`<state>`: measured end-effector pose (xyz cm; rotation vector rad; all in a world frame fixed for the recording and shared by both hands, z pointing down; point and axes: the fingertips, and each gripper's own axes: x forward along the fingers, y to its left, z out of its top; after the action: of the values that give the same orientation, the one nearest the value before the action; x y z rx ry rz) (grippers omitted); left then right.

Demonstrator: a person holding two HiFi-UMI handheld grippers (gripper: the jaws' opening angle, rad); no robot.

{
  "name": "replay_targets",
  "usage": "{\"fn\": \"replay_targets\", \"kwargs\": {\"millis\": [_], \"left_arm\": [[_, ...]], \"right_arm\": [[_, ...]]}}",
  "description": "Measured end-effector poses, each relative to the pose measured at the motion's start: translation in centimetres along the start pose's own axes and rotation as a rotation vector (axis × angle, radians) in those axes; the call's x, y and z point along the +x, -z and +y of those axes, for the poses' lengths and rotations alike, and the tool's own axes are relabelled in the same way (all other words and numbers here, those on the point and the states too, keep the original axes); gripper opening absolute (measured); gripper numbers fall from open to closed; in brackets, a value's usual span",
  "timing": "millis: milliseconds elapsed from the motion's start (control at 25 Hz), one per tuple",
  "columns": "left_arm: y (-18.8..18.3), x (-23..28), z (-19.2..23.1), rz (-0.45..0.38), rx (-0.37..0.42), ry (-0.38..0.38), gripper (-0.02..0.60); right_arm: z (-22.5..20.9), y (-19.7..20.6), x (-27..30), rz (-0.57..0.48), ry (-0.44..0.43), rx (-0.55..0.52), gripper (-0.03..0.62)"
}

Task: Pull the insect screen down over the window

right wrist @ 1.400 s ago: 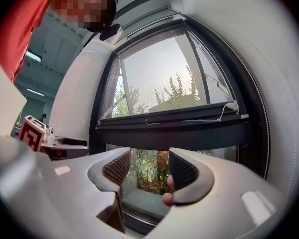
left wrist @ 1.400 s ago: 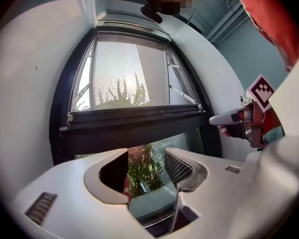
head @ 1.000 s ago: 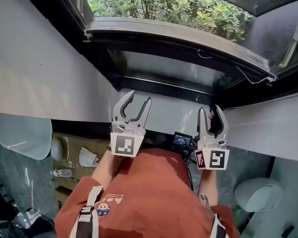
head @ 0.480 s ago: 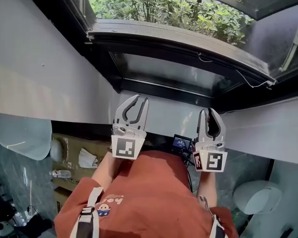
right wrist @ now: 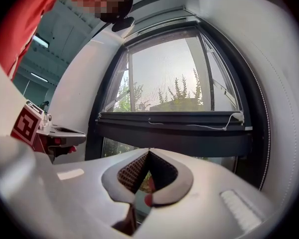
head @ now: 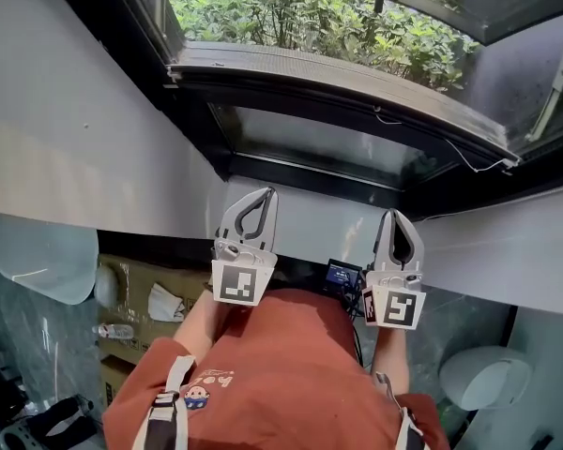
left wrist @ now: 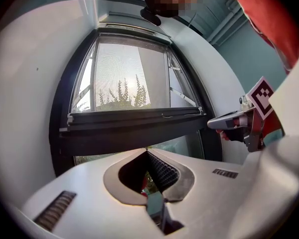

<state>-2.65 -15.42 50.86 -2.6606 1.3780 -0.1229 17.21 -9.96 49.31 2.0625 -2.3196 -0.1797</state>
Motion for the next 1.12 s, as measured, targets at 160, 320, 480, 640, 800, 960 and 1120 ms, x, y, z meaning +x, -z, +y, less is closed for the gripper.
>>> {"fn": "replay_targets", "kwargs": {"millis": [160,320,480,640,800,960,1120], "left_arm": [[-0.03,-0.07,-0.05,-0.002,0.008,0.004,0.005],[-0.09,-0.11,0.0,-0.008,-0.004,0.002,0.005],[-0.33,-0.1,0.01,-0.017,0.014,0.006,0.005],[-0.27,-0.15,0.04,-0.013,0.01,0.006,0.005],[-0.22,-0.12,-0.06,-0.017,0.003,0.004,0.005],[-0.22,-0.07,-0.09,-0.017,-0.001,0.003,0.005],[-0.3,0.11,-0.32,-0.017,0.011,0.011,0.005]], "right_arm": [[0.02,-0.02,0.04,0.003,0.004,-0.018,0.009],[0.08,-0.16,0.15,-0.001,0.004,-0.025,0.009],[0.34,-0.26,0.29,0.004,-0.012,-0.025,0.009],[0.48,-0.54,0.38,-0.001,-0.014,-0.032,0.009],[0.43,-0.46,0.31,0.003,-0.013,-0.038,0.009],[0.61,-0.41,0.16,0.011,-0.018,-0.057,0.009],[0.47,-0.39,0.1,0.011,-0.016,-0.061,0.009]]}}
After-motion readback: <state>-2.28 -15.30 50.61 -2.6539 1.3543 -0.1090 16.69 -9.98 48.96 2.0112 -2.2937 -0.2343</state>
